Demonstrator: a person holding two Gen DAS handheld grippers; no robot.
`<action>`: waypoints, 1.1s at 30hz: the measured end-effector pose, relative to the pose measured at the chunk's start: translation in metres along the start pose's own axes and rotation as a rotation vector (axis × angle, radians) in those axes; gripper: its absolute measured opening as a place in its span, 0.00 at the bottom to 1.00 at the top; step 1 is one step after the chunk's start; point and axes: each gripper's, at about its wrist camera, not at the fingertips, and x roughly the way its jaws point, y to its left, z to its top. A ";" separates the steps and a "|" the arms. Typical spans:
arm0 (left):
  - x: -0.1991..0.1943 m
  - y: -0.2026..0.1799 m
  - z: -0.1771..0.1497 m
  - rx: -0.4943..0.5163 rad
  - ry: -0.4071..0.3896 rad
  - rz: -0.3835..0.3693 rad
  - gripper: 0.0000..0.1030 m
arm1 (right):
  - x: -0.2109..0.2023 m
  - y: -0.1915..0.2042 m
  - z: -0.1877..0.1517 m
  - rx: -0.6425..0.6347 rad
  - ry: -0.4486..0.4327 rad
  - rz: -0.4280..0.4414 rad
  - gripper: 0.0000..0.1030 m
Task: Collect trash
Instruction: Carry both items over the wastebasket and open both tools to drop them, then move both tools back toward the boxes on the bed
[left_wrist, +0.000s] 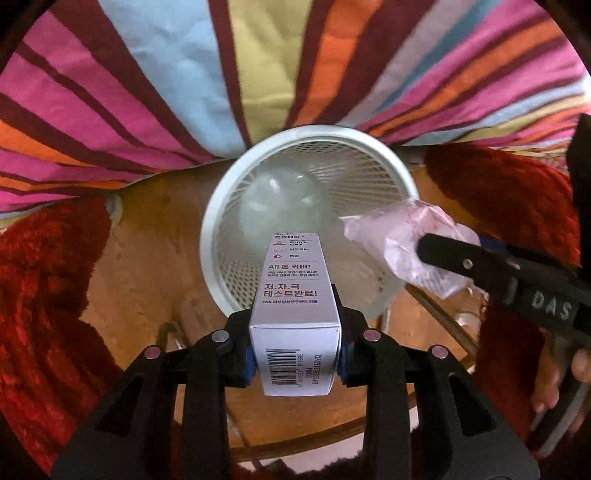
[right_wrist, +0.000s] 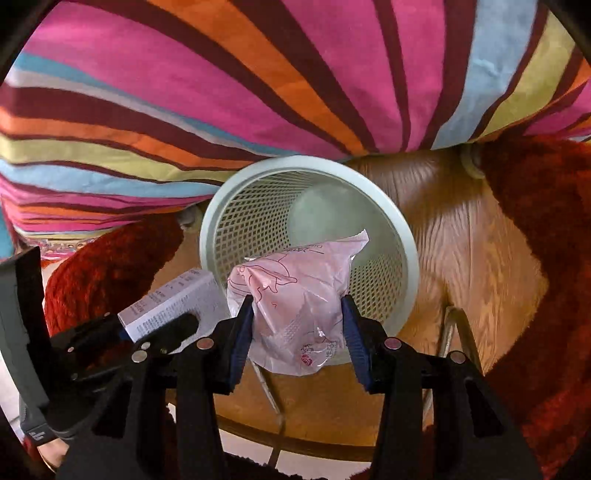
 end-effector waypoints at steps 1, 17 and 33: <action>0.003 0.001 0.002 -0.009 0.011 0.006 0.38 | 0.005 0.002 0.002 0.001 0.010 -0.008 0.50; 0.000 0.011 0.001 -0.063 -0.021 -0.026 0.80 | -0.003 -0.004 0.000 0.049 -0.035 -0.046 0.77; -0.059 0.010 -0.022 -0.040 -0.217 -0.022 0.80 | -0.081 0.011 -0.029 -0.097 -0.304 -0.029 0.77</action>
